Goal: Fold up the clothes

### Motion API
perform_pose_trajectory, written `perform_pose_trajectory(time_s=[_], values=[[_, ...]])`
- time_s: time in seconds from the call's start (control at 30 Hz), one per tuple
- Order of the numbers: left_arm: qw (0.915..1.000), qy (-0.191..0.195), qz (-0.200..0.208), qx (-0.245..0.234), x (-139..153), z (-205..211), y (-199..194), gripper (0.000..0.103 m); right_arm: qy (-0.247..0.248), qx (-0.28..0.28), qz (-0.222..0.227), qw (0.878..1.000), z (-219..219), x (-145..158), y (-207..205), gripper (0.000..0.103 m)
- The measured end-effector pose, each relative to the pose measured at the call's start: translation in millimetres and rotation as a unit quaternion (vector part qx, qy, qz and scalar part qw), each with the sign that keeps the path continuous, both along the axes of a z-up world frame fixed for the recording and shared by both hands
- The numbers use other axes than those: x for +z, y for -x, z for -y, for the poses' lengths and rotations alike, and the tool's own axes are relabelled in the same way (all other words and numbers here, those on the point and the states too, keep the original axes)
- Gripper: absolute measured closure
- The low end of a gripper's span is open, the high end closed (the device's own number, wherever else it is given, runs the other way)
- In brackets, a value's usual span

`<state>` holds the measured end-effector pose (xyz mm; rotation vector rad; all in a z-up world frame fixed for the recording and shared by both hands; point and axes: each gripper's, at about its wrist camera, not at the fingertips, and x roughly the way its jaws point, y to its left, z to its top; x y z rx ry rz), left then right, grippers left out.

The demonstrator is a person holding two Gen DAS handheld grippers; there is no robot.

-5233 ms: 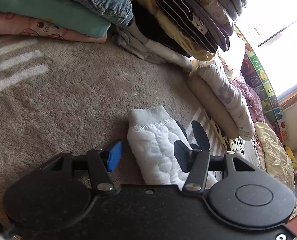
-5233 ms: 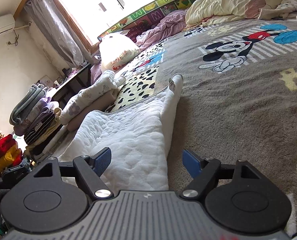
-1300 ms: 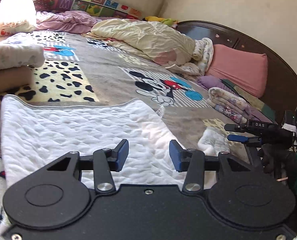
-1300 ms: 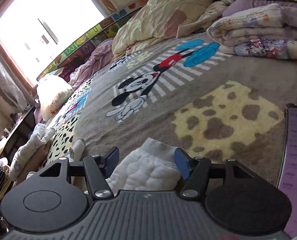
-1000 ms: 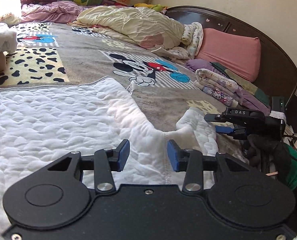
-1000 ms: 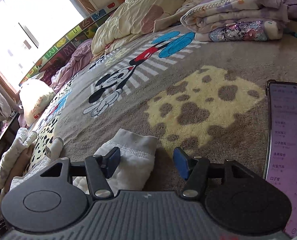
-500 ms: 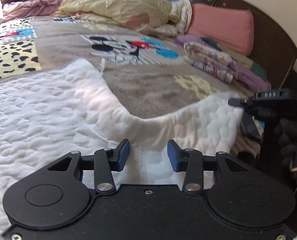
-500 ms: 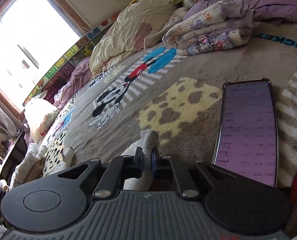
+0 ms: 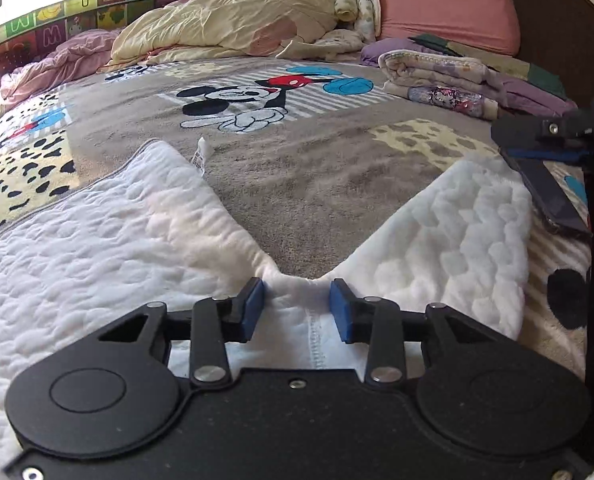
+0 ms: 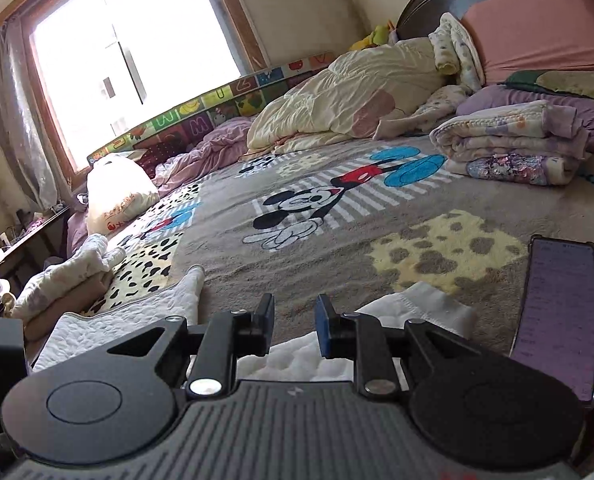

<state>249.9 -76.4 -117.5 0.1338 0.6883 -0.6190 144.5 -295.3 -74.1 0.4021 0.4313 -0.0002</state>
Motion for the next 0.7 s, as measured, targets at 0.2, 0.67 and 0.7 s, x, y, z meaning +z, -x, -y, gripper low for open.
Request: perform_pose_trajectory(time_s=[0.2, 0.67, 0.7], values=[[0.9677, 0.197, -0.031, 0.154, 35, -129, -10, 0.068, -0.077, 0.135, -0.01, 0.988, -63, -3, -45, 0.078], [0.8392, 0.413, -0.136, 0.327, -1, -288, -15, 0.081, -0.241, 0.17, -0.093, 0.951, -77, -56, -135, 0.07], [0.838, 0.423, -0.129, 0.32, 1, -289, -21, 0.077, -0.243, 0.173, -0.089, 0.95, -76, -52, -139, 0.07]])
